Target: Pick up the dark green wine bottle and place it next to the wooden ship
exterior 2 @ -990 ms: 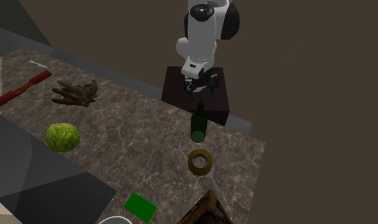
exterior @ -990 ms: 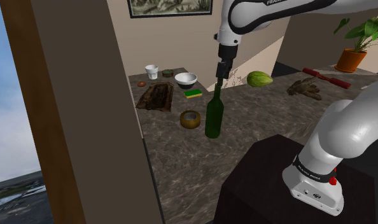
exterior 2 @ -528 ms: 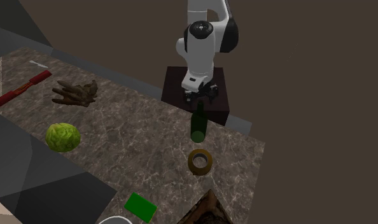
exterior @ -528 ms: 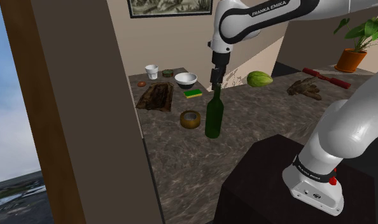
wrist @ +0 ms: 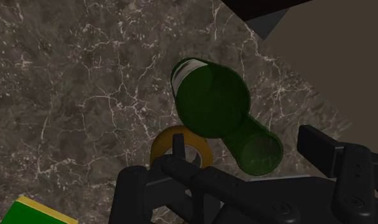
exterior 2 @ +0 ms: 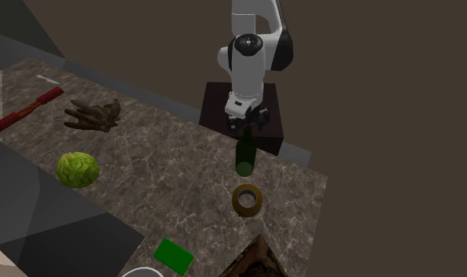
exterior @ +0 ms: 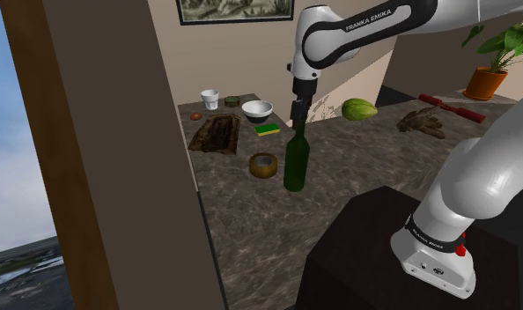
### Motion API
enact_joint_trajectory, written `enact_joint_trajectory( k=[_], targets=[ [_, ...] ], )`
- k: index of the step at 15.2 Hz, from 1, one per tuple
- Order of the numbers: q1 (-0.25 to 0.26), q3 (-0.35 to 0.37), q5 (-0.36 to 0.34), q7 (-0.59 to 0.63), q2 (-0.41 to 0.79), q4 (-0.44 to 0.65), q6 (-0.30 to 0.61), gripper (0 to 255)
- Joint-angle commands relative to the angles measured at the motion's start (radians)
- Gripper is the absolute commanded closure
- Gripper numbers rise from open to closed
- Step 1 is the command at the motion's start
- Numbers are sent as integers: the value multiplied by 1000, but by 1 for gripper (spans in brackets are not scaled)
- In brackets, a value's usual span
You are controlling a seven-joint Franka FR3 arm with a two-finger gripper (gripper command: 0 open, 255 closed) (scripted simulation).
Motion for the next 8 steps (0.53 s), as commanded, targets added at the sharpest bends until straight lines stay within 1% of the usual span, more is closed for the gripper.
enact_joint_trajectory(
  k=[1, 2, 3, 8],
  targets=[
    [0, 0, 0, 0, 0, 0, 0, 0],
    [0, 0, 0, 0, 0, 0, 0, 0],
    [0, 0, 0, 0, 0, 0, 0, 255],
    [0, 0, 0, 0, 0, 0, 0, 255]
  ],
)
